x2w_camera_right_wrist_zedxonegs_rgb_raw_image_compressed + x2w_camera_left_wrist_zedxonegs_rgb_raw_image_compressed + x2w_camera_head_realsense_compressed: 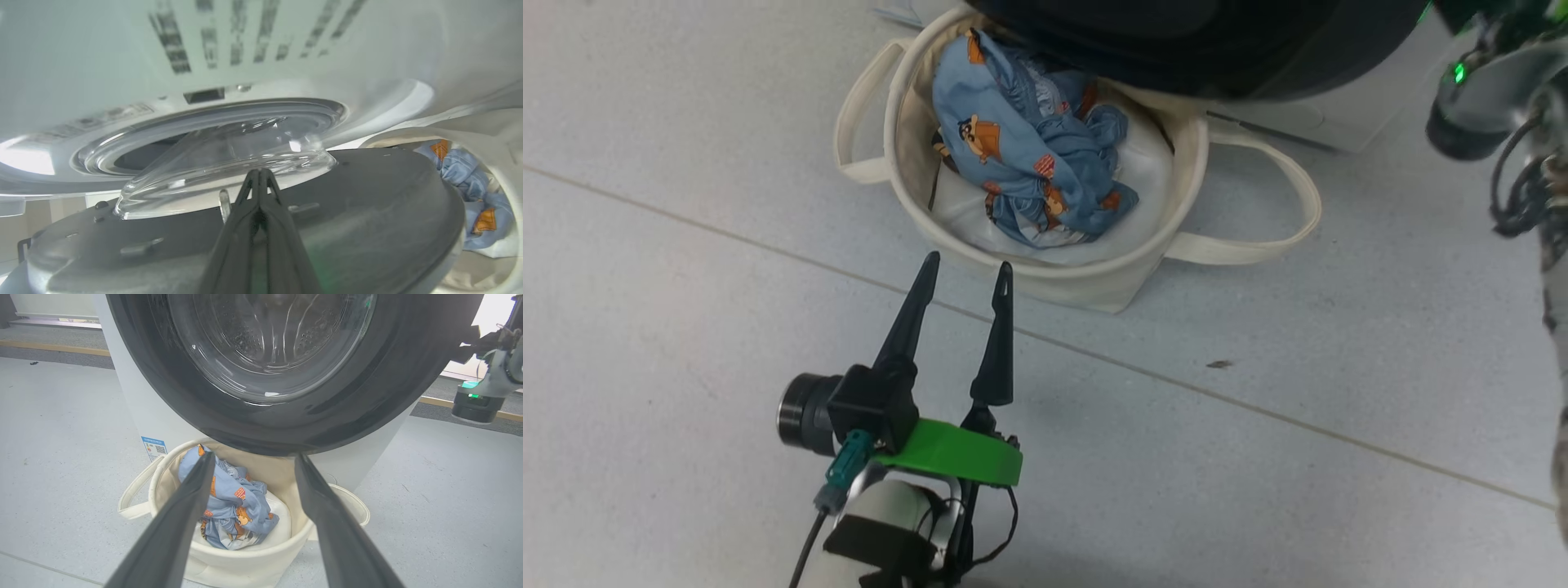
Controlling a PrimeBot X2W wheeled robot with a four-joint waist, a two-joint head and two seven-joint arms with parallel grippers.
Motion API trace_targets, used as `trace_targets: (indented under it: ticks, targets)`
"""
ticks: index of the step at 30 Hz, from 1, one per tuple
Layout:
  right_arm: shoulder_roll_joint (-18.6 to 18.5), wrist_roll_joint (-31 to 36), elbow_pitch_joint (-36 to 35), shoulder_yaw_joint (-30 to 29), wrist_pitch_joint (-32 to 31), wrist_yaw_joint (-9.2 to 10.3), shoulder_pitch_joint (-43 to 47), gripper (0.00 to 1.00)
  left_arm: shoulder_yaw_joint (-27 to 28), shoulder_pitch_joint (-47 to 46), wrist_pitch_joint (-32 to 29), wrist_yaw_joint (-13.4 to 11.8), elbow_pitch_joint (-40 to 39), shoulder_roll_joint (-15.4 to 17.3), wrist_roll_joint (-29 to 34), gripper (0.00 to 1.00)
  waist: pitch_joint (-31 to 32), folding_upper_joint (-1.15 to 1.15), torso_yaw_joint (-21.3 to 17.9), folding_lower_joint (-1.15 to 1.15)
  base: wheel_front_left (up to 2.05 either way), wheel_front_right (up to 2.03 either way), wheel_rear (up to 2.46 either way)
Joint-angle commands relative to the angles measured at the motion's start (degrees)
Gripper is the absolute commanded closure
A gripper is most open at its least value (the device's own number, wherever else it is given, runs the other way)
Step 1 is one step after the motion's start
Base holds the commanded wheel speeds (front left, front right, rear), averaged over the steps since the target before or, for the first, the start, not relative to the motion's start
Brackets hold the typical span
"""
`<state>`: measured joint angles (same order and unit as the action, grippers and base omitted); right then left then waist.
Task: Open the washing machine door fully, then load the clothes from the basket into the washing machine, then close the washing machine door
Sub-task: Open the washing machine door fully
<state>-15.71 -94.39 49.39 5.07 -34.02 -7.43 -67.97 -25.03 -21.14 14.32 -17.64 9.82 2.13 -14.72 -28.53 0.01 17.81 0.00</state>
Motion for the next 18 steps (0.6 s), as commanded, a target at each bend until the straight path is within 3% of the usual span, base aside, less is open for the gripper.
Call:
trace_targets:
  ticks: [1,18]
  targets:
    - [3.05,1.08,-2.94,1.98,-0.32,-0.06,2.61,1.00,2.19,1.13,0.68,-0.05,-1.51,0.75,0.39,0.00,1.34,-0.01,-0.36,0.00,0.00,0.00,0.00]
    - [11.51,-0.31,-10.10,6.84,-2.34,-0.06,21.55,1.00,5.47,5.67,0.68,0.84,-0.31,0.75,2.40,0.00,10.89,-0.01,-2.41,0.00,0.00,0.00,0.00]
